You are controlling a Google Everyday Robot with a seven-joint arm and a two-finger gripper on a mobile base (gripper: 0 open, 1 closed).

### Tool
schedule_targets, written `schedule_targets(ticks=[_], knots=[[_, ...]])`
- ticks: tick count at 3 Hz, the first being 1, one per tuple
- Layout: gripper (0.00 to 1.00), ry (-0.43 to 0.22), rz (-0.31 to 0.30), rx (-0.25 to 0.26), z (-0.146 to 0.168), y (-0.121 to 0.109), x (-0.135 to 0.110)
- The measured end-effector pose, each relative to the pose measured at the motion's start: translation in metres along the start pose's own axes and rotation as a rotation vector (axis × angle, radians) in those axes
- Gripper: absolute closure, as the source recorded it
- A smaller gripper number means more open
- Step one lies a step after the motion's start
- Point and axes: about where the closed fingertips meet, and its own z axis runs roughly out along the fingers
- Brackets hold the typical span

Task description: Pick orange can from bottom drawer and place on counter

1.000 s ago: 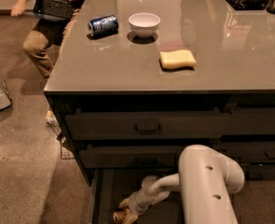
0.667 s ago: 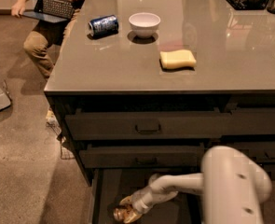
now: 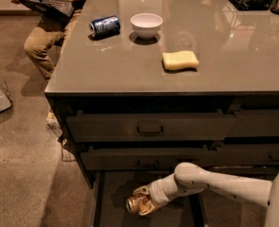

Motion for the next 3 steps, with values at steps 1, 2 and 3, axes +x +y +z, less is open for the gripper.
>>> schedule_targets(ticks=[1,2,3], knots=[[1.00,0.000,0.000,0.000,0.000,0.000,0.000],[1.00,0.006,-0.005,0.068,-0.040,-0.001,-0.004],[1.00,0.047,-0.023,0.198,-0.120,-0.003,-0.019]])
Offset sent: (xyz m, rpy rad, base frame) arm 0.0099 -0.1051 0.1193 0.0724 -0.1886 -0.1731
